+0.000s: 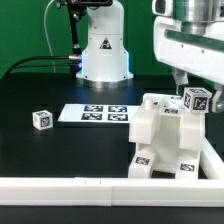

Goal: Assemble chair

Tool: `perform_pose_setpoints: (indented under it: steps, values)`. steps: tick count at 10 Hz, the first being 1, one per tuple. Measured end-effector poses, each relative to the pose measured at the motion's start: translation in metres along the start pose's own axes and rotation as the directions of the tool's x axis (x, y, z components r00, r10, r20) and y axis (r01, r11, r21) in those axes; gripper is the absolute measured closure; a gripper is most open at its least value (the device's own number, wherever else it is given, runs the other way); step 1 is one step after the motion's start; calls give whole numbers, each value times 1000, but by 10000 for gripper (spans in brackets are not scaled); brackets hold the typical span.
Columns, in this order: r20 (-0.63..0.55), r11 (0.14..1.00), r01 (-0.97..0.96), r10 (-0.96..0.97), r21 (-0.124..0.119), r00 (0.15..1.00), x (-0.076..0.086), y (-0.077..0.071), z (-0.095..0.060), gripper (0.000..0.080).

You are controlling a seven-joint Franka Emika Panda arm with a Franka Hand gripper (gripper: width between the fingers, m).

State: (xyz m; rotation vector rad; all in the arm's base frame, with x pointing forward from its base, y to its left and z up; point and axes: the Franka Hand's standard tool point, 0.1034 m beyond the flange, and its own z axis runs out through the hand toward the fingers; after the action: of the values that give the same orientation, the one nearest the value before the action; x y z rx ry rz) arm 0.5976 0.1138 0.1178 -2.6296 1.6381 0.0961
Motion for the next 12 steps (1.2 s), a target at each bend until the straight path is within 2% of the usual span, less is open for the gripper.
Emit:
perform_pose_setpoints:
  steps: [1, 2, 3, 5, 7, 8, 9, 10, 11, 12]
  values:
    - [1, 978, 210, -210, 5, 978, 0, -1, -1, 158]
    - [11, 914, 405, -405, -4, 914, -1, 2, 1, 158]
    - [18, 864, 504, -503, -12, 864, -4, 3, 3, 151]
    - [17, 794, 608, -608, -9, 794, -2, 4, 3, 150]
    - [19, 558, 829, -829, -40, 559, 4, 5, 5, 150]
    - [16, 571, 820, -820, -40, 572, 5, 6, 5, 150]
    - [15, 596, 802, -802, -41, 597, 5, 6, 5, 249]
    - [14, 619, 784, -784, -40, 620, 5, 6, 5, 249]
    - [12, 667, 744, -744, -41, 668, 5, 6, 5, 452]
    - [10, 703, 710, -710, -41, 704, 5, 6, 5, 537]
